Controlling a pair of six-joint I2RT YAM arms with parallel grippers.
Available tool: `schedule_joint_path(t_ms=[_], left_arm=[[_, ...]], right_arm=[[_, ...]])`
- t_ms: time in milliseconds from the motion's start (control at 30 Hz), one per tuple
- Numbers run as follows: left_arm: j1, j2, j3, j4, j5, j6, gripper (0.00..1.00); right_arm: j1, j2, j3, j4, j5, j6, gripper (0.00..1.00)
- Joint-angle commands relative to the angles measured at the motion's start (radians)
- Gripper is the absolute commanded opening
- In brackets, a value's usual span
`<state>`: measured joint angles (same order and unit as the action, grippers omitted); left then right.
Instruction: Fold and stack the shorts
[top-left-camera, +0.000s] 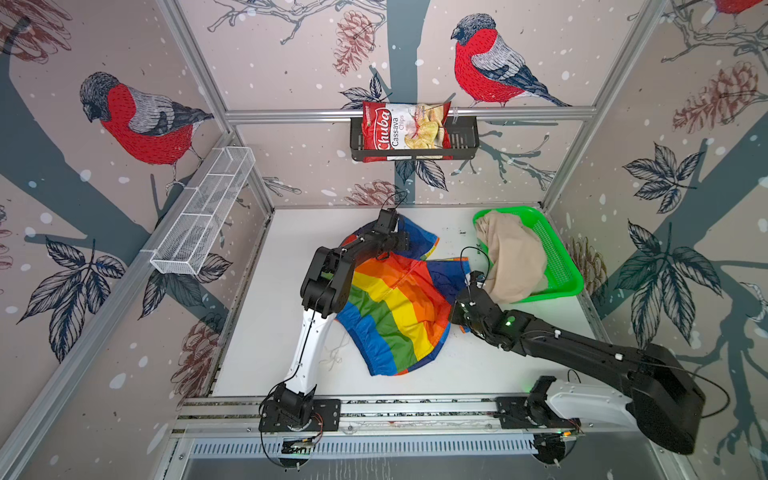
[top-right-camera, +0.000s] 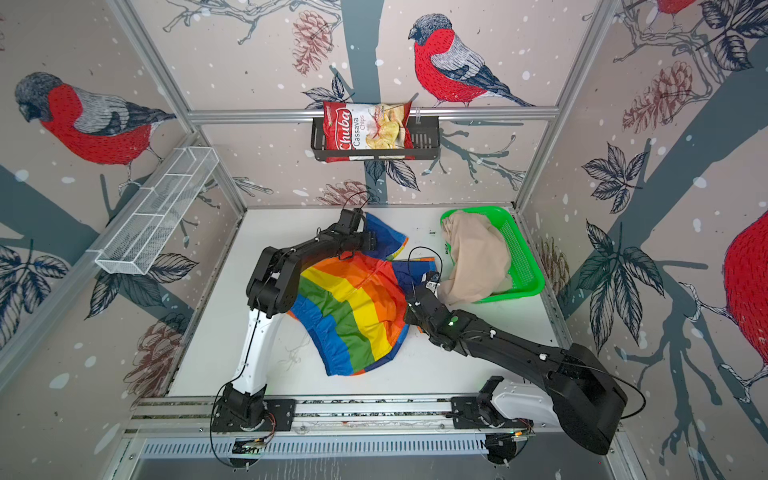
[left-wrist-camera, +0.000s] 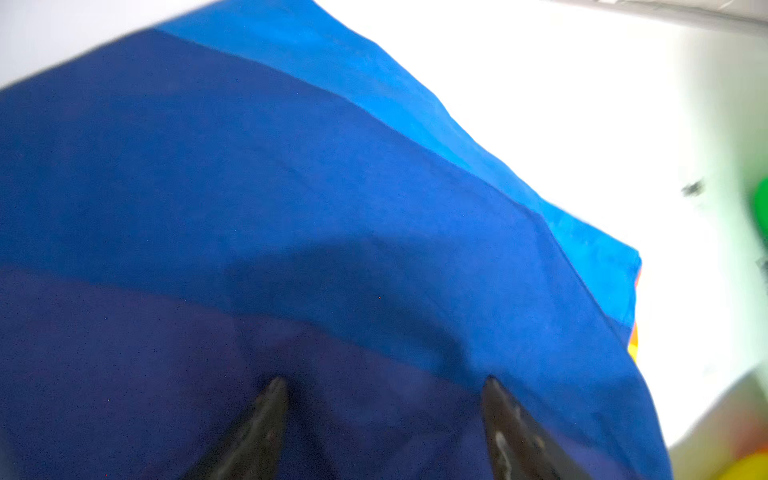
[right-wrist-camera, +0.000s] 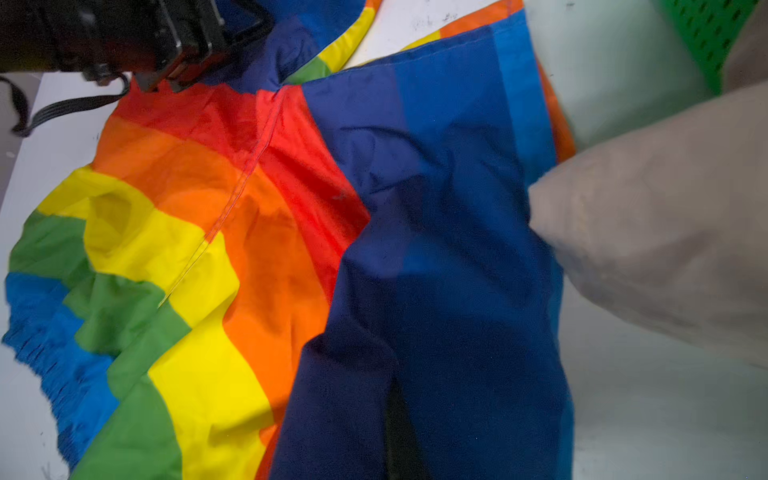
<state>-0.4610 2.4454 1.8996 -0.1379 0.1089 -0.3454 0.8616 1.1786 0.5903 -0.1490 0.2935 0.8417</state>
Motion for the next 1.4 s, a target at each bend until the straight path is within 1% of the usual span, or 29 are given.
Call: schedule_joint_path(t_ms=[0,133,200,233,300,400,467,567,633,667,733,800,867,1000,1067,1167,1267,1367], left_arm=[[-0.036,0.116,0.156,-0.103,0.08,-0.019,0.71],[-0.086,0.266,0.427,-0.113,0.173,-0.012,0.7],[-0.106,0.303,0.519,-0.117,0.195,-0.008,0.7],[-0.109,0.306,0.541,-0.121,0.206,-0.01,0.7],[-0.106,0.27,0.524,-0.124,0.208,-0.012,0.71],[-0.091,0.134,0.398,-0.127,0.155,0.019,0.77],[-0.067,-0.008,0.275,-0.119,0.108,0.03,0.81],[-0.034,-0.242,0.088,-0.104,0.036,0.035,0.87],[-0.025,-0.408,-0.048,-0.083,-0.022,0.051,0.89],[-0.023,-0.497,-0.123,-0.075,-0.058,0.052,0.9],[-0.022,-0.655,-0.267,-0.051,-0.093,0.051,0.91],[-0.03,-0.799,-0.429,-0.032,-0.112,0.035,0.89],[-0.046,-0.922,-0.579,-0.038,-0.164,0.0,0.86],[-0.052,-1.054,-0.778,-0.121,-0.205,-0.095,0.82],[-0.053,-1.092,-0.874,-0.16,-0.188,-0.149,0.82],[-0.055,-1.14,-1.028,-0.154,-0.154,-0.213,0.85],[-0.056,-1.178,-1.128,-0.133,-0.129,-0.25,0.89],[-0.055,-1.193,-1.143,-0.153,-0.124,-0.241,0.9]], right_arm=[[0.006,-0.01,-0.016,0.054,-0.062,0.06,0.01],[0.023,0.01,-0.036,0.094,-0.077,0.084,0.04],[0.029,0.035,-0.038,0.109,-0.089,0.088,0.04],[0.033,0.05,-0.034,0.116,-0.097,0.085,0.04],[0.041,0.07,-0.021,0.116,-0.099,0.072,0.04],[0.042,0.104,0.009,0.099,-0.099,0.035,0.04],[0.042,0.098,0.028,0.086,-0.1,-0.003,0.05],[0.043,0.089,0.059,0.056,-0.112,-0.053,0.12],[0.047,0.086,0.067,0.026,-0.123,-0.073,0.2],[0.055,0.084,0.068,0.003,-0.12,-0.076,0.22],[0.069,0.082,0.065,-0.041,-0.11,-0.074,0.23],[0.078,0.085,0.058,-0.089,-0.106,-0.061,0.23],[0.095,0.08,0.045,-0.125,-0.097,-0.044,0.24],[0.133,0.06,0.025,-0.189,-0.072,-0.003,0.35],[0.142,0.053,0.02,-0.232,-0.062,0.018,0.45],[0.149,0.052,0.01,-0.269,-0.06,0.051,0.54],[0.159,0.048,-0.006,-0.269,-0.059,0.086,0.57],[0.163,0.048,-0.017,-0.268,-0.065,0.102,0.6]])
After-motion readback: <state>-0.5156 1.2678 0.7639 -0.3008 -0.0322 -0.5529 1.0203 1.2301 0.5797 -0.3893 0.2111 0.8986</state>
